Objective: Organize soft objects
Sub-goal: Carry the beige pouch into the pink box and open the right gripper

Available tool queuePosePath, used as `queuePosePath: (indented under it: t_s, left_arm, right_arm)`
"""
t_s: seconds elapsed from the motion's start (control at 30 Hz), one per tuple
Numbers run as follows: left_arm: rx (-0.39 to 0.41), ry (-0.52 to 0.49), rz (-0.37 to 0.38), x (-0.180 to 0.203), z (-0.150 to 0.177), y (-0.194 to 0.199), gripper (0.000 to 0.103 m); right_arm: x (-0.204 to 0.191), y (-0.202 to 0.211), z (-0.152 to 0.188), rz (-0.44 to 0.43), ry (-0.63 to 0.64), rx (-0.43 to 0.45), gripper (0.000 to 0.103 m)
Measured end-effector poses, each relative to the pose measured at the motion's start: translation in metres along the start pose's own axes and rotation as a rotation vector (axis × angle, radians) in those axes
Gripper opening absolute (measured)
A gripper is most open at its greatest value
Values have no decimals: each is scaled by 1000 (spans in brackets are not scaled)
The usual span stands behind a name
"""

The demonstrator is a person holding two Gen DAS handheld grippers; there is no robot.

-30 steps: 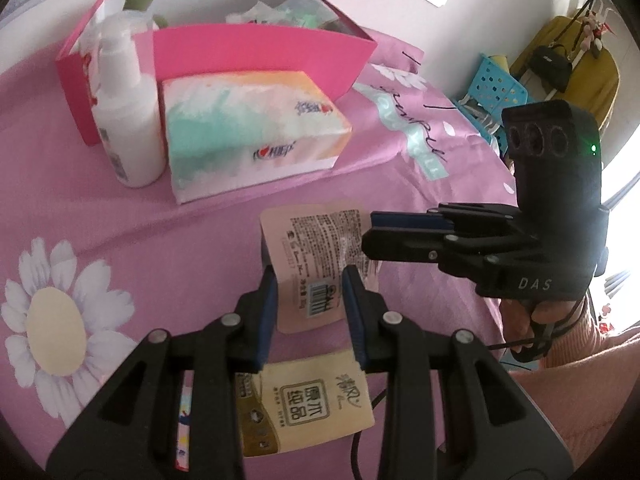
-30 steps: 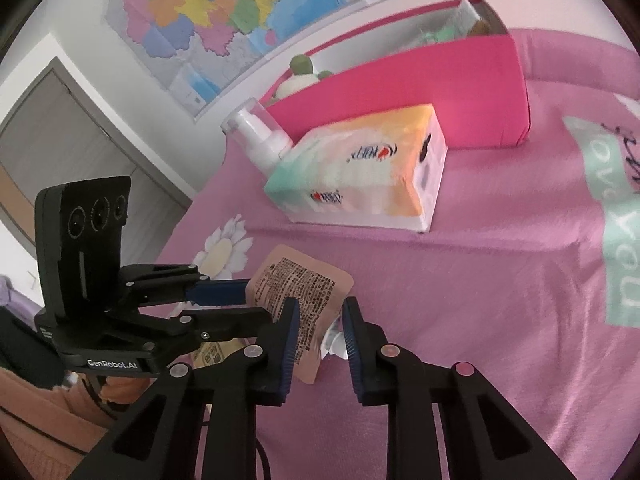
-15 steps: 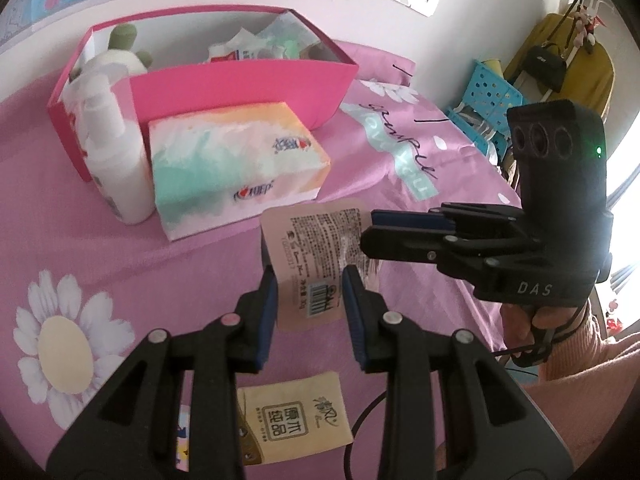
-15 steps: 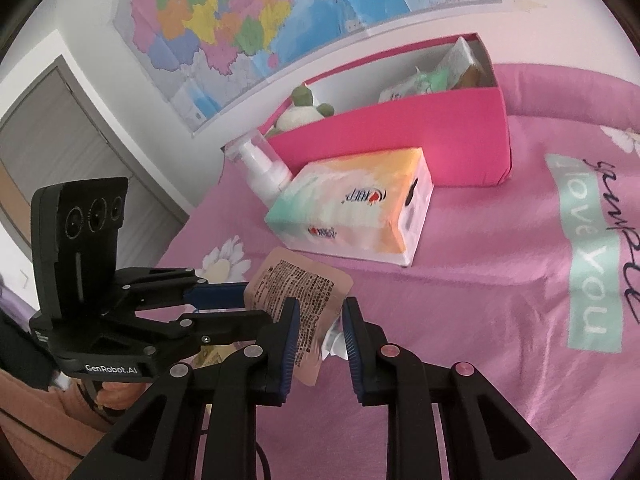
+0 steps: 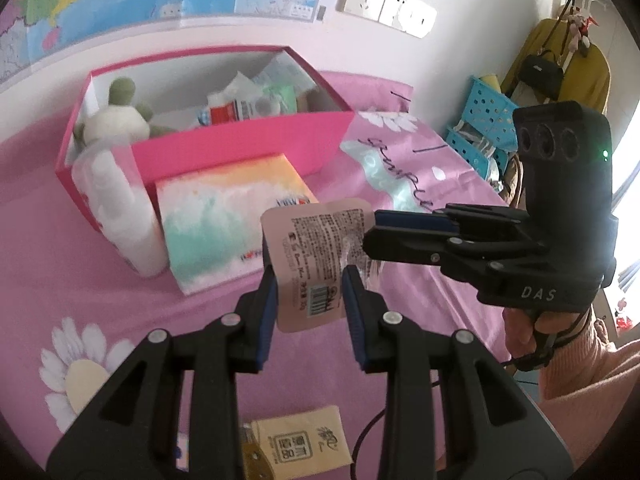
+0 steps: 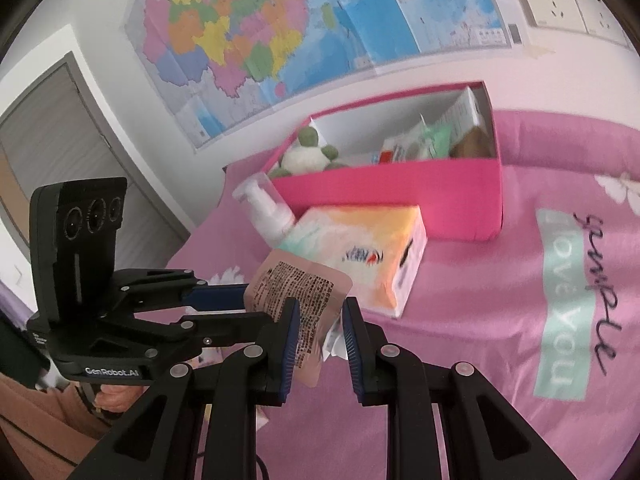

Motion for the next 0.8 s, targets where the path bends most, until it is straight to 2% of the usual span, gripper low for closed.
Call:
queuePosePath:
  t_s: [0.43, 0.8]
  left_arm:
    - [50, -16, -36, -1, -41, 1, 34]
    - [78, -19, -54, -2, -61, 0, 34]
  right_arm:
    - [3, 6, -45, 25, 60, 68, 22]
    - [12, 3, -66, 45, 83, 95, 22]
Point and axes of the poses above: each gripper's, at about its wrist camera, not at the fingertips, and y roughly against the way its jaws point, x to its right, z to its underside, the point moved 2 cm from there along -y, roughly the way its jaws point, and after that the axes turned 9 degrees about y, right-handed, at the moved point
